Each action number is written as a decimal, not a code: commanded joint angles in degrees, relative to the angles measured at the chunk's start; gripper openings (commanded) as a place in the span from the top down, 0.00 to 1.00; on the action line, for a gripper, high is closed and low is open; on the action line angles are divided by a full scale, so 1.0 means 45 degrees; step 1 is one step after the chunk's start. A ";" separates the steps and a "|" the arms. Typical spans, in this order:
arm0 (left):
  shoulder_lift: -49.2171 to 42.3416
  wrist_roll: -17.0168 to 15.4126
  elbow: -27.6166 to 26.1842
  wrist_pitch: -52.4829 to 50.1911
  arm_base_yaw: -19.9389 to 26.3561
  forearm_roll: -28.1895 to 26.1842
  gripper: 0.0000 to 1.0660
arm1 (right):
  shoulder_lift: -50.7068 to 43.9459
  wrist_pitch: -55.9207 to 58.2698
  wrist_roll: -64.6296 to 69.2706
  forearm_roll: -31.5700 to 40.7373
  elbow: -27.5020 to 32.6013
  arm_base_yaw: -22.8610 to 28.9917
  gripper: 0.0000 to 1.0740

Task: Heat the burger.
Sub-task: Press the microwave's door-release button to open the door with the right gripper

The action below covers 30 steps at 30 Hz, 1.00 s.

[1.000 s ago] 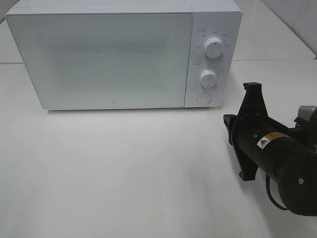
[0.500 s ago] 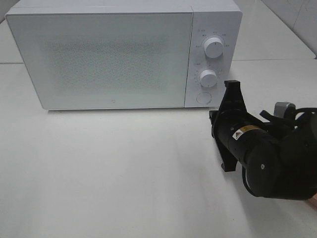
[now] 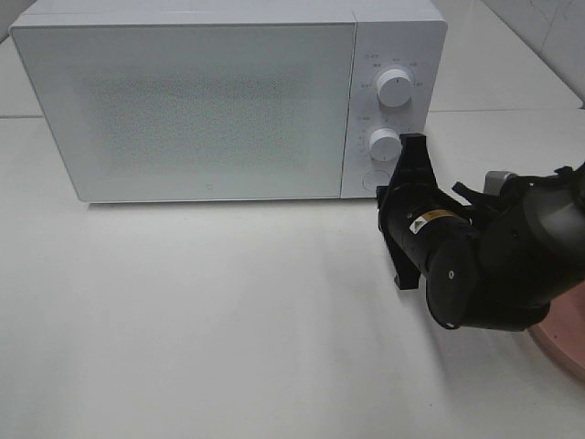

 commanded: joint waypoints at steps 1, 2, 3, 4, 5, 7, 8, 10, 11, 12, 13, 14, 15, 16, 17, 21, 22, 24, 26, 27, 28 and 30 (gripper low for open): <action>-0.0293 0.0013 0.0038 -0.0191 0.0025 -0.0115 0.08 | 0.0357 0.0242 -0.0204 -0.0497 -0.0637 -0.0433 1.00; -0.0293 0.0013 0.0038 -0.0191 0.0025 -0.0115 0.08 | 0.0446 0.0306 -0.0204 -0.0547 -0.0764 -0.0484 1.00; -0.0293 0.0013 0.0038 -0.0191 0.0025 -0.0115 0.08 | 0.0446 0.0306 -0.0204 -0.0547 -0.0764 -0.0484 1.00; -0.0293 0.0013 0.0038 -0.0191 0.0025 -0.0115 0.08 | 0.0586 0.0306 -0.0204 -0.0560 -0.0929 -0.0611 1.00; -0.0293 0.0013 0.0038 -0.0191 0.0025 -0.0115 0.08 | 0.0700 0.0318 -0.0204 -0.0560 -0.1044 -0.0764 1.00; -0.0293 0.0013 0.0038 -0.0191 0.0025 -0.0115 0.08 | 0.0751 0.0369 -0.0216 -0.0586 -0.1057 -0.0853 1.00; -0.0293 0.0013 0.0038 -0.0191 0.0025 -0.0115 0.08 | 0.0828 0.0471 -0.0204 -0.0573 -0.1108 -0.0891 1.00; -0.0293 0.0013 0.0038 -0.0191 0.0025 -0.0115 0.08 | 0.0866 0.0522 -0.0204 -0.0560 -0.1159 -0.0993 1.00; -0.0293 0.0013 0.0038 -0.0191 0.0025 -0.0115 0.08 | 0.0929 0.0649 -0.0204 -0.0649 -0.1273 -0.1031 1.00; -0.0293 0.0013 0.0038 -0.0191 0.0025 -0.0115 0.08 | 0.0929 0.0649 -0.0204 -0.0649 -0.1273 -0.1031 1.00; -0.0293 0.0013 0.0038 -0.0191 0.0025 -0.0115 0.08 | 0.0929 0.0649 -0.0204 -0.0649 -0.1324 -0.1031 1.00; -0.0293 0.0013 0.0038 -0.0191 0.0025 -0.0115 0.08 | 0.0929 0.0649 -0.0216 -0.0649 -0.1464 -0.1031 1.00; -0.0293 0.0013 0.0038 -0.0191 0.0025 -0.0115 0.08 | 0.0929 0.0649 -0.0216 -0.0649 -0.1464 -0.1031 1.00; -0.0293 0.0013 0.0038 -0.0191 0.0025 -0.0115 0.08 | 0.0929 0.0688 -0.0255 -0.0649 -0.1528 -0.1031 1.00; -0.0293 0.0013 0.0038 -0.0191 0.0025 -0.0115 0.08 | 0.1044 0.0929 -0.0357 -0.0662 -0.1706 -0.1031 1.00; -0.0242 0.0013 0.0038 -0.0191 0.0025 -0.0115 0.08 | 0.1350 0.0955 -0.0229 -0.0802 -0.1986 -0.1031 1.00; -0.0204 0.0013 0.0038 -0.0191 0.0025 -0.0115 0.08 | 0.1451 0.0955 -0.0140 -0.0828 -0.2075 -0.1031 1.00; -0.0204 0.0013 0.0038 -0.0191 0.0025 -0.0115 0.08 | 0.1579 0.0942 -0.0127 -0.0789 -0.2165 -0.1031 1.00; -0.0204 0.0013 0.0038 -0.0191 0.0025 -0.0115 0.08 | 0.1668 0.0929 -0.0115 -0.0700 -0.2241 -0.1031 1.00; -0.0204 0.0013 0.0038 -0.0191 0.0025 -0.0115 0.08 | 0.1757 0.0891 -0.0166 -0.0509 -0.2330 -0.1031 1.00; -0.0204 0.0013 0.0038 -0.0191 0.0025 -0.0115 0.08 | 0.1757 0.0891 -0.0166 -0.0509 -0.2330 -0.1031 1.00; -0.0204 0.0013 0.0038 -0.0191 0.0025 -0.0115 0.08 | 0.1795 0.0866 -0.0229 -0.0446 -0.2432 -0.1031 1.00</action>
